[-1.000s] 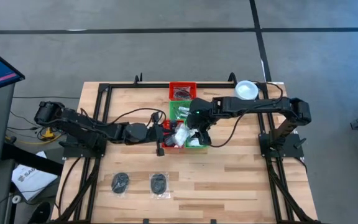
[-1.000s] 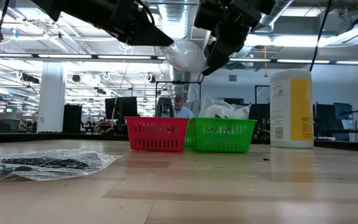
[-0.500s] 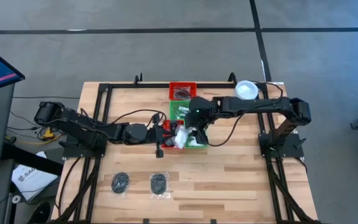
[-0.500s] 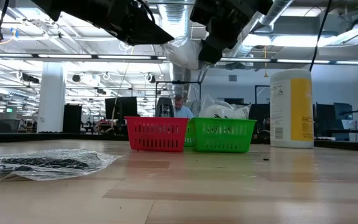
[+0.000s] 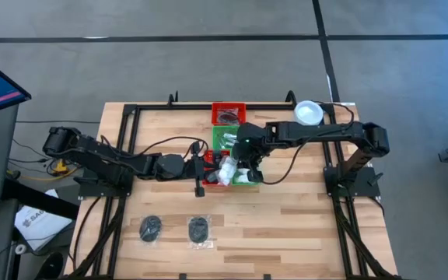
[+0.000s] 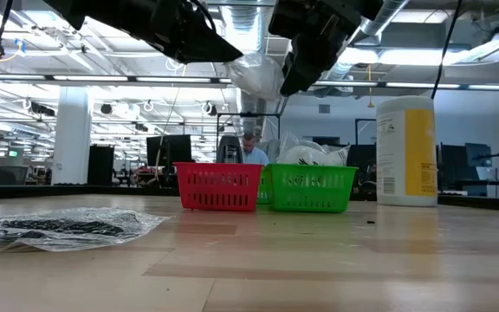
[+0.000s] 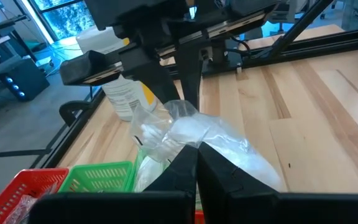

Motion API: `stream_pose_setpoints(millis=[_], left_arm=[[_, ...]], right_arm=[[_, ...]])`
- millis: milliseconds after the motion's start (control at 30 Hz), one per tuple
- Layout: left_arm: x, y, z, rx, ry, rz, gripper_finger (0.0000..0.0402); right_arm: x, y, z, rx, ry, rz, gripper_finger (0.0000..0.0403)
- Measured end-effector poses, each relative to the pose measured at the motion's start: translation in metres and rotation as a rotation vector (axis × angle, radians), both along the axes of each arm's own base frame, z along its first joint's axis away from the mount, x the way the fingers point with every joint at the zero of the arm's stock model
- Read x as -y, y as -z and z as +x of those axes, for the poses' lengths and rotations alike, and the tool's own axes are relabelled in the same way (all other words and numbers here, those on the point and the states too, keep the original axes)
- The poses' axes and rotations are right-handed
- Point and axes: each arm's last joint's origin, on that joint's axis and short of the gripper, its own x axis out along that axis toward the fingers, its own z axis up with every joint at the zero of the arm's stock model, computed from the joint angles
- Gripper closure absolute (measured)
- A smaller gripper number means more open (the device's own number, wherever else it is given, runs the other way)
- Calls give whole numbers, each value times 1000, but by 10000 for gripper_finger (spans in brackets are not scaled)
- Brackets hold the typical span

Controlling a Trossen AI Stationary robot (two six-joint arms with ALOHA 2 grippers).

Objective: Pick & Place Travel size toiletries
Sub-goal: Put the white cotton pack into the bottom green bin

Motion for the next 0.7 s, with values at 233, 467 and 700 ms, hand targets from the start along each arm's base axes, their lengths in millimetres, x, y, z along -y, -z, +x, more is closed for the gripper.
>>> stream_pose_setpoints(millis=[233, 467, 700], left_arm=[[0, 0, 0, 0, 0, 0, 398], [-1, 0, 0, 4, -35, 0, 396], [-3, 0, -1, 13, -108, 5, 350]], right_arm=[[-5, 0, 0, -6, -25, -12, 401], [1, 3, -4, -49, -16, -13, 402], [12, 5, -9, -94, 17, -9, 402]])
